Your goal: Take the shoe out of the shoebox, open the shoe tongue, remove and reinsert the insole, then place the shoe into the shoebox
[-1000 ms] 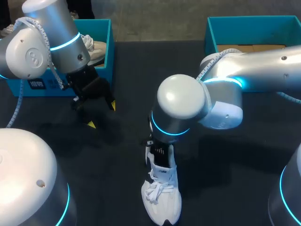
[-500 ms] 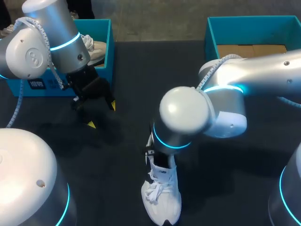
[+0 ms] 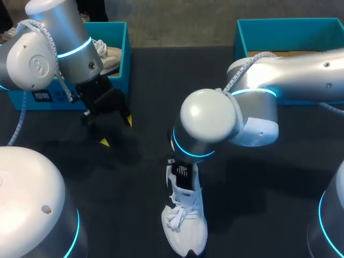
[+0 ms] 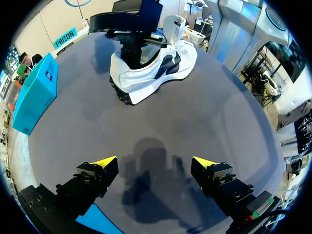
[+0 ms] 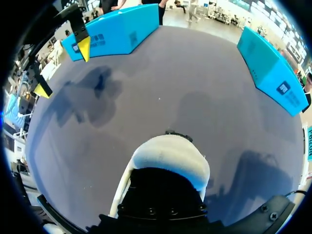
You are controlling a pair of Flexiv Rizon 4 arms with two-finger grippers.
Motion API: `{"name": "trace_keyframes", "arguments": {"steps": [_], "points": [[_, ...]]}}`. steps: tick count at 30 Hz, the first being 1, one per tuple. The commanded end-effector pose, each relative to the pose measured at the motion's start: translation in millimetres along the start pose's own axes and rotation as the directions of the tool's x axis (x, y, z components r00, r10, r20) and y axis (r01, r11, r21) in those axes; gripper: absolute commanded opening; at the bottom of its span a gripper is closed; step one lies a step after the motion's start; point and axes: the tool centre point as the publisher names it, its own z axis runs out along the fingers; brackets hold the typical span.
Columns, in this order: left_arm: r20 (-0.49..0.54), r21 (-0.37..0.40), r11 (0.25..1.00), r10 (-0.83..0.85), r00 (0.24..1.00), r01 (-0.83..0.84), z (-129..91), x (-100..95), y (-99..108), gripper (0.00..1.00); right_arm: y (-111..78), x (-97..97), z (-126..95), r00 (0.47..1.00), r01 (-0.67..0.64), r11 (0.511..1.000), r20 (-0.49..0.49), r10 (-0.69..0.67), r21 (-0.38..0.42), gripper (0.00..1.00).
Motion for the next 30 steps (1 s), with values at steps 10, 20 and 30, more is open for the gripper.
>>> {"name": "trace_keyframes", "arguments": {"steps": [10, 20, 30], "points": [[-0.001, -0.003, 1.0, 0.0, 1.0, 0.0, 0.0, 0.3, -0.2, 1.0, -26.1, -1.6, 26.0, 0.999, -0.028, 0.997, -0.041, 0.032, 0.078, 0.0], [-0.001, -0.003, 1.0, 0.0, 1.0, 0.0, 0.0, 0.3, -0.2, 1.0, -43.1, 6.1, -1.7, 0.999, -0.045, 0.999, 0.0, 0.045, 0.004, 0.0], [-0.001, -0.003, 1.0, 0.0, 1.0, 0.0, 0.0, 0.3, -0.2, 1.0, -9.4, 2.3, -16.8, 0.999, 0.0, 0.99, 0.041, 0.006, -0.143, 0.0]]}}
